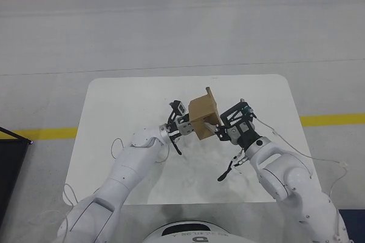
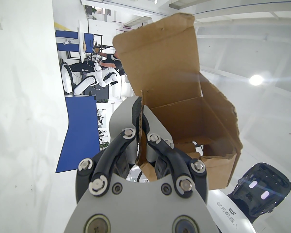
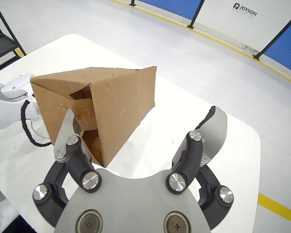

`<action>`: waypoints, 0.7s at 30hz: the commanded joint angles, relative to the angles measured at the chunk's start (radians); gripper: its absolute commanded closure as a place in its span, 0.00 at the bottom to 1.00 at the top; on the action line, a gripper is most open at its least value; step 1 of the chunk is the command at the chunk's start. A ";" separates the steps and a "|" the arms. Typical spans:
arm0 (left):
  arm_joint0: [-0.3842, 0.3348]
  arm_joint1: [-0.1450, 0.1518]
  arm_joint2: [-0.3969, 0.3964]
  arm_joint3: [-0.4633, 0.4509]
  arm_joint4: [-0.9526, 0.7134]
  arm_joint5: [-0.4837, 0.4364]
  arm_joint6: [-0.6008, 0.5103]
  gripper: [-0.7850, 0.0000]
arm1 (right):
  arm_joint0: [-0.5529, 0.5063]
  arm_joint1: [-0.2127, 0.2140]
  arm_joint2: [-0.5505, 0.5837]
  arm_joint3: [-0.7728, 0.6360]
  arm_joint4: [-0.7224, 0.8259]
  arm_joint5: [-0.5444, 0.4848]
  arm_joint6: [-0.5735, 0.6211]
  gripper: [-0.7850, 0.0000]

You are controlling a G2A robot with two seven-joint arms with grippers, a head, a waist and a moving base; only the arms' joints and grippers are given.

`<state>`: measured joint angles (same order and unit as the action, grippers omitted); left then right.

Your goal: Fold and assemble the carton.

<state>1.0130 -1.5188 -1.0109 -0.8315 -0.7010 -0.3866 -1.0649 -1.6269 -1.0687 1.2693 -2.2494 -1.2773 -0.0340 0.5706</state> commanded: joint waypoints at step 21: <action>-0.007 -0.001 -0.001 0.006 -0.002 0.001 0.005 1.00 | -0.063 -0.002 0.079 -0.048 0.070 -0.079 -0.059 0.00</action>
<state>1.0074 -1.5199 -1.0138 -0.8264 -0.7103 -0.3833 -1.0607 -1.6932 -1.0703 1.3467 -2.3012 -1.2099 -0.1103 0.5043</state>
